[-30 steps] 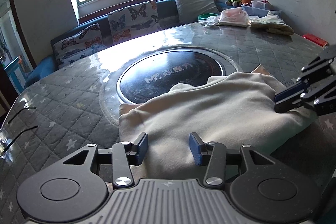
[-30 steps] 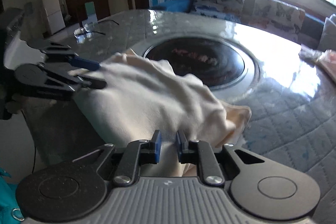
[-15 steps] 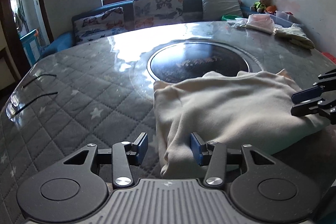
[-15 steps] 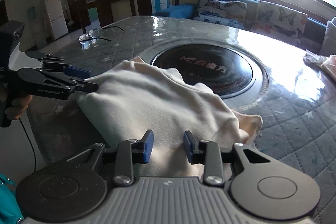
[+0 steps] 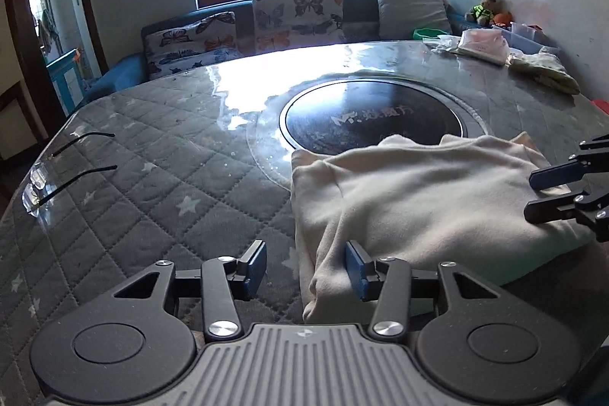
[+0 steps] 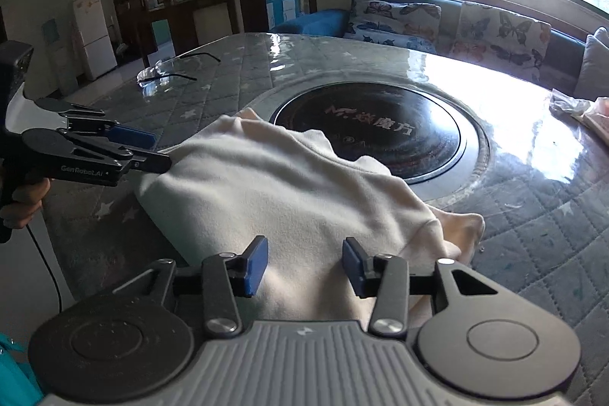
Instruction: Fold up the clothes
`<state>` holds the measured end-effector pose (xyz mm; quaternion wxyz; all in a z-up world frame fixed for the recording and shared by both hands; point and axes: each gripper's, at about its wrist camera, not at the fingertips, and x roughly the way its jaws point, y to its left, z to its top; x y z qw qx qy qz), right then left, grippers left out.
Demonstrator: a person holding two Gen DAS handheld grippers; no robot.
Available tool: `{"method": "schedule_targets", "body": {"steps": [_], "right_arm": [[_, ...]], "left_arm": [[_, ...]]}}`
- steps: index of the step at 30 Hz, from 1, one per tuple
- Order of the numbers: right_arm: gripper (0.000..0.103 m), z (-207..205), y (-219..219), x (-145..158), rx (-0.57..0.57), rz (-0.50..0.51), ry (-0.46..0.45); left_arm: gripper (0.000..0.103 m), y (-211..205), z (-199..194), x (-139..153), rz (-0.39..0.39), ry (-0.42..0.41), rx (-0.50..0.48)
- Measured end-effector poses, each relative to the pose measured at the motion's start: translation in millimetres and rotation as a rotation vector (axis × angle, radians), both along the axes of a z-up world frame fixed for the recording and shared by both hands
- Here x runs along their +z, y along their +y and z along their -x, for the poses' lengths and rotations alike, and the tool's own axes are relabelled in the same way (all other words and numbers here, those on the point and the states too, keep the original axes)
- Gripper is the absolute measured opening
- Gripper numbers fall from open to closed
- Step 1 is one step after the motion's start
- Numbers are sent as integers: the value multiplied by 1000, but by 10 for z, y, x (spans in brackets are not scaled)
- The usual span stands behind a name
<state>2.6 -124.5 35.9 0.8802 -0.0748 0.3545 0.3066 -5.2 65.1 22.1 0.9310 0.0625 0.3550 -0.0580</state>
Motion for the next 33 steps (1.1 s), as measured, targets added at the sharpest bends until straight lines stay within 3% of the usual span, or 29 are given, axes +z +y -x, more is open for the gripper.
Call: {"method": "schedule_targets", "body": {"steps": [2, 12, 23, 33], "right_arm": [[53, 5, 22, 31, -12, -8, -18], [66, 30, 209, -37, -31, -32, -11], [79, 47, 229, -40, -59, -31, -13], [88, 108, 290, 10, -41, -15, -42]], "left_arm": [[54, -15, -7, 39, 11, 0, 5], [81, -179, -26, 121, 44, 6, 35], [102, -224, -16, 129, 39, 33, 91], [103, -175, 8, 141, 32, 49, 124]]}}
